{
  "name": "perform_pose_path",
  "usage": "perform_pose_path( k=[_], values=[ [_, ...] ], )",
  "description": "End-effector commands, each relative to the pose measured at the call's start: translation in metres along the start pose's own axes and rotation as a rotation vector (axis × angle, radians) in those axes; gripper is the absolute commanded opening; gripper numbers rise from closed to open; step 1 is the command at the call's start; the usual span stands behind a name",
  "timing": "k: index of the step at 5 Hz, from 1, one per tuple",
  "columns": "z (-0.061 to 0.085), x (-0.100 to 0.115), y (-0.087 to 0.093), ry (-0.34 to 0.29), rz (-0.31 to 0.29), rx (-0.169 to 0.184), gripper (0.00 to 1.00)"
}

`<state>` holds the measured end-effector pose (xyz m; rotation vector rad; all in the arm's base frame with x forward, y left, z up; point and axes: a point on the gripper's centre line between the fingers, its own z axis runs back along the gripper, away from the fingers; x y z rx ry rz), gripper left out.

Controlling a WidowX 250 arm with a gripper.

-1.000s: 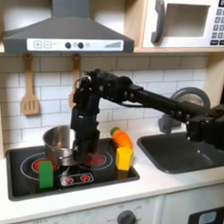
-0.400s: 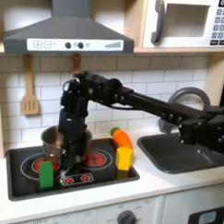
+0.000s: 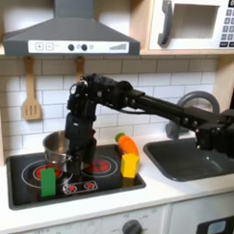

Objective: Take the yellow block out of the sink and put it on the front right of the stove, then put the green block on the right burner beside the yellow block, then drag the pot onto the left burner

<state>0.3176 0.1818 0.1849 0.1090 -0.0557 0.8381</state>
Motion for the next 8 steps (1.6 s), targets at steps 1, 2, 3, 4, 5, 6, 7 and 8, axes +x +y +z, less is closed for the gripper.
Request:
perform_pose_path(
  k=[1, 2, 3, 4, 5, 6, 7, 8],
  values=[
    [-0.001, 0.008, 0.012, -0.002, 0.039, 0.011, 1.00],
    [0.002, 0.006, 0.014, -0.007, 0.041, 0.008, 1.00],
    [0.003, 0.007, 0.014, -0.010, 0.041, 0.007, 1.00],
    [0.003, 0.007, 0.014, -0.010, 0.041, 0.007, 1.00],
    [0.002, 0.006, 0.014, -0.008, 0.041, 0.008, 1.00],
    [-0.008, -0.004, 0.008, 0.010, 0.009, 0.004, 1.00],
    [-0.019, 0.003, 0.013, 0.013, 0.027, 0.017, 1.00],
    [-0.017, 0.009, 0.013, -0.003, 0.041, 0.012, 1.00]
  ],
)
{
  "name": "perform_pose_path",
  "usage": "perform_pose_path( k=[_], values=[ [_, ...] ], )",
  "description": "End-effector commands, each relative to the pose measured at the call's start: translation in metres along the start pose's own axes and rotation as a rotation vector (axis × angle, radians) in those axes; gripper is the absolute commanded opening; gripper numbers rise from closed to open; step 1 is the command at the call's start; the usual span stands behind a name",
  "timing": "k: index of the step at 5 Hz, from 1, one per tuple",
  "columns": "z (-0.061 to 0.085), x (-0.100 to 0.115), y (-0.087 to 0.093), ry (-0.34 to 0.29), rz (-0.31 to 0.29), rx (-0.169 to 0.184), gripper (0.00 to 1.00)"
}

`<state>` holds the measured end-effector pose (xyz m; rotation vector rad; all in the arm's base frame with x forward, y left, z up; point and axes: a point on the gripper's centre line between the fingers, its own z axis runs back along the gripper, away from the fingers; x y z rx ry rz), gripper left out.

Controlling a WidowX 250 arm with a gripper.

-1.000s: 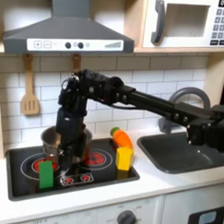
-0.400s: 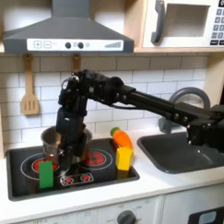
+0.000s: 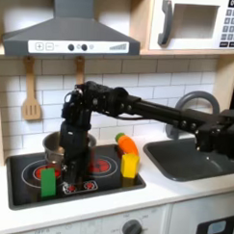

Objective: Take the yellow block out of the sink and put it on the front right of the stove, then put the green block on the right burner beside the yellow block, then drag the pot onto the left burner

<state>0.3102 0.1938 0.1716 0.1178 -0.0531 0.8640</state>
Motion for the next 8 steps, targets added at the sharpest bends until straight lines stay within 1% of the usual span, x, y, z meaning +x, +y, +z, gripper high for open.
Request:
perform_pose_path(
  k=[1, 2, 3, 4, 5, 6, 7, 8],
  values=[
    [-0.001, 0.011, -0.005, 0.005, 0.037, -0.010, 1.00],
    [0.003, 0.022, -0.009, -0.004, 0.047, -0.012, 1.00],
    [0.011, 0.029, -0.013, 0.000, 0.066, -0.031, 1.00],
    [0.015, 0.032, -0.014, 0.013, 0.082, -0.030, 1.00],
    [0.022, 0.035, -0.012, 0.006, 0.103, -0.021, 1.00],
    [0.023, 0.035, -0.013, 0.014, 0.087, -0.019, 1.00],
    [0.022, 0.041, -0.006, 0.036, 0.092, -0.016, 1.00],
    [0.017, 0.047, 0.001, 0.053, 0.094, 0.011, 1.00]
  ],
)
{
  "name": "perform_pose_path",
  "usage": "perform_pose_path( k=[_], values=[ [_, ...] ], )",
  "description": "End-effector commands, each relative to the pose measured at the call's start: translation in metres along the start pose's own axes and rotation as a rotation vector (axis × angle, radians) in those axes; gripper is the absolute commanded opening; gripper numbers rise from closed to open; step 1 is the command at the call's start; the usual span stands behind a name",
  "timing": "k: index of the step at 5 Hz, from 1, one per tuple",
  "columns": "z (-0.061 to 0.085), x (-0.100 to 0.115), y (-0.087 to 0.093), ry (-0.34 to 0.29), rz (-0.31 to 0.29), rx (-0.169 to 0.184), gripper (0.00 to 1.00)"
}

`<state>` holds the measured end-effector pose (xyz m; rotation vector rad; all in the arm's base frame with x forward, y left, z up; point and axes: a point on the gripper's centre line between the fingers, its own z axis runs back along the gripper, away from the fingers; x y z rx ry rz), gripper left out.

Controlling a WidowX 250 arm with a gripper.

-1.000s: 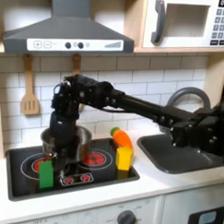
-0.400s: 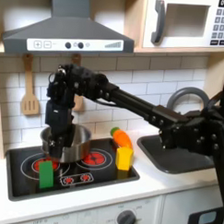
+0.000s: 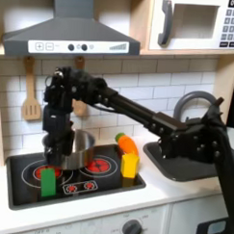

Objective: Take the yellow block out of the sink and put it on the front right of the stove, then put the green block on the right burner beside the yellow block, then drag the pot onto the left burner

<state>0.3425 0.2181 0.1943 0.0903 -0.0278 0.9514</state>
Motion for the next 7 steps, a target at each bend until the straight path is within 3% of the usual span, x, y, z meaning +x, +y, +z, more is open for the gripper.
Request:
perform_pose_path(
  k=[1, 3, 4, 5, 6, 7],
  values=[
    [-0.002, 0.016, 0.015, 0.014, 0.040, 0.019, 1.00],
    [0.002, 0.010, 0.021, 0.039, 0.039, 0.016, 1.00],
    [-0.001, 0.011, 0.031, 0.037, 0.027, 0.033, 1.00],
    [-0.014, 0.006, 0.034, 0.062, 0.007, 0.051, 1.00],
    [-0.014, 0.001, 0.036, 0.057, -0.018, 0.042, 1.00],
    [-0.017, 0.003, 0.034, 0.059, -0.006, 0.042, 1.00]
  ],
)
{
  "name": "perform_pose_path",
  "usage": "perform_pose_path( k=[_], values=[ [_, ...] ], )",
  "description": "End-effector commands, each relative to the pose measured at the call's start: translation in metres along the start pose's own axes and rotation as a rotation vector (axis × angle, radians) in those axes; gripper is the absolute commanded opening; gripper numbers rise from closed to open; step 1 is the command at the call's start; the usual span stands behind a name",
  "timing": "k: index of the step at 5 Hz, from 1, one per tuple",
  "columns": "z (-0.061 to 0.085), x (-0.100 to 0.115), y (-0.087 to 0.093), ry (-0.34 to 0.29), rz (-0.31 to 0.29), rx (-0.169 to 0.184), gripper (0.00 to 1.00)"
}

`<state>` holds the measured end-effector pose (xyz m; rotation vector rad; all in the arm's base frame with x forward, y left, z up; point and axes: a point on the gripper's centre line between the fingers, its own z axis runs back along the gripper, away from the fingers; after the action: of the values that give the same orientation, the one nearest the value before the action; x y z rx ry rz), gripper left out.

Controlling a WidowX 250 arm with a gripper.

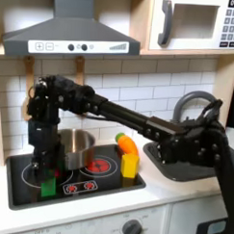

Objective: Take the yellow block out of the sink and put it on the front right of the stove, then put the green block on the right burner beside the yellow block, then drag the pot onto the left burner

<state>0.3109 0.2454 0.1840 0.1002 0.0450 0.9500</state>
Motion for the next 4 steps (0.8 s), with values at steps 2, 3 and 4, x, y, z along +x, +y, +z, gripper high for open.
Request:
perform_pose_path(
  k=[2, 3, 4],
  values=[
    [-0.0017, 0.0020, -0.0024, -0.002, 0.031, -0.004, 1.00],
    [-0.0029, -0.0001, -0.0030, -0.001, 0.039, 0.004, 1.00],
    [-0.0035, -0.0018, -0.0073, -0.053, 0.108, 0.016, 1.00]
  ],
)
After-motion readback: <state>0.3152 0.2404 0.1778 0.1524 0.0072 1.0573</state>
